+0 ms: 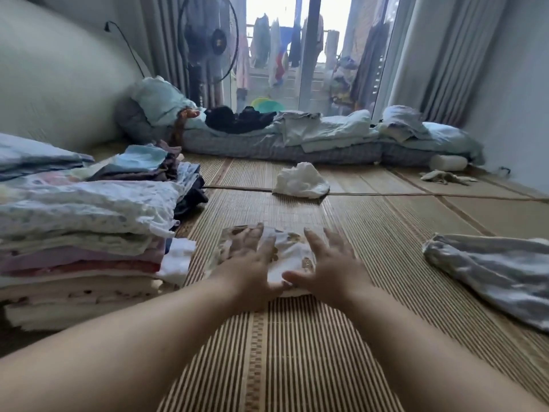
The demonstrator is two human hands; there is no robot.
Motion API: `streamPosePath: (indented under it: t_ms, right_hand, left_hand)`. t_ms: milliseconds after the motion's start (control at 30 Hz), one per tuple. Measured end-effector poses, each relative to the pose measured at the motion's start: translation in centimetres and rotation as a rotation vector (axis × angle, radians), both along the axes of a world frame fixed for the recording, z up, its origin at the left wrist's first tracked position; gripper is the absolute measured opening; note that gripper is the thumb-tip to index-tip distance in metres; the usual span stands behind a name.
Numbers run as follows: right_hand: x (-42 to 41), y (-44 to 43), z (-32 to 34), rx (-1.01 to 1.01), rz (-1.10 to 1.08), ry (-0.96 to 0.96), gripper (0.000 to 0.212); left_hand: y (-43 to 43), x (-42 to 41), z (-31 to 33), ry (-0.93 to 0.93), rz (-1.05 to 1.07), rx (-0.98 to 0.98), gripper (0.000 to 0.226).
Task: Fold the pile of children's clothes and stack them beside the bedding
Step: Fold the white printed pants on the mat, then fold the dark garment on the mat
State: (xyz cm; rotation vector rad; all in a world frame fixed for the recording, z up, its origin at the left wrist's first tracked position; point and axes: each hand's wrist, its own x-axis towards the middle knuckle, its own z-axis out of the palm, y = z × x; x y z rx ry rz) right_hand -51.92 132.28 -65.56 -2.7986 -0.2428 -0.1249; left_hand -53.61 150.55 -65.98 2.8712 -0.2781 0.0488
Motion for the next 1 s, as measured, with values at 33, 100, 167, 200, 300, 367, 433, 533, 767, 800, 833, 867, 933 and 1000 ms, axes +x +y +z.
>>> streamPosePath:
  t_ms: [33,100,167,200,300,367,433,533,767,800,833,867,933,1000]
  right_hand:
    - [-1.8,-0.8,0.6,-0.018,0.012,-0.041,0.100]
    - [-6.2,-3.0,2.4,-0.048,0.009,-0.105,0.096]
    - [-10.9,-6.0,4.1,-0.067,-0.026,-0.123,0.094]
    - [-12.8,-7.3,4.7,-0.071,-0.047,-0.120,0.093]
    - [-19.6,-12.2,5.9,-0.080,-0.120,-0.115,0.091]
    - [-23.1,-15.1,5.8,-0.114,-0.170,-0.092,0.090]
    - [-26.1,-18.1,5.6,-0.131,-0.226,-0.058,0.091]
    - [-28.7,-22.0,5.1,-0.122,-0.307,0.004,0.092]
    - [-27.0,-31.2,5.1,-0.035,-0.528,-0.058,0.090]
    - [-26.1,-33.0,5.0,-0.039,-0.562,-0.057,0.090]
    - [-25.2,-34.9,5.0,-0.045,-0.596,-0.057,0.092]
    - [-24.3,-36.6,5.1,-0.057,-0.632,-0.062,0.094]
    - [-22.2,-40.3,5.0,-0.047,-0.708,-0.058,0.100]
    - [-20.2,-43.4,4.5,0.032,-0.751,-0.029,0.105]
  left_hand:
    - [-1.1,-1.4,0.6,-0.040,-0.048,0.009,0.094]
    - [-3.7,-4.7,2.0,-0.113,-0.143,0.007,0.088]
    - [-6.5,-8.2,3.1,-0.158,-0.221,-0.003,0.086]
    - [-7.6,-9.7,3.3,-0.165,-0.251,-0.006,0.087]
    - [-12.0,-14.2,4.0,-0.186,-0.313,-0.019,0.086]
    - [-14.6,-16.6,4.1,-0.163,-0.350,-0.019,0.085]
    - [-17.6,-18.5,4.5,-0.126,-0.406,0.016,0.085]
    - [-22.2,-20.3,5.4,-0.112,-0.458,0.062,0.085]
    - [-32.0,-19.4,5.2,-0.132,-0.592,0.101,0.081]
    - [-33.2,-18.6,4.7,-0.127,-0.600,0.116,0.081]
    - [-34.4,-17.8,4.2,-0.124,-0.610,0.128,0.082]
    - [-35.4,-17.1,3.7,-0.121,-0.617,0.138,0.082]
    - [-37.7,-15.3,2.5,-0.103,-0.640,0.158,0.083]
    - [-39.8,-13.5,1.3,-0.065,-0.662,0.174,0.085]
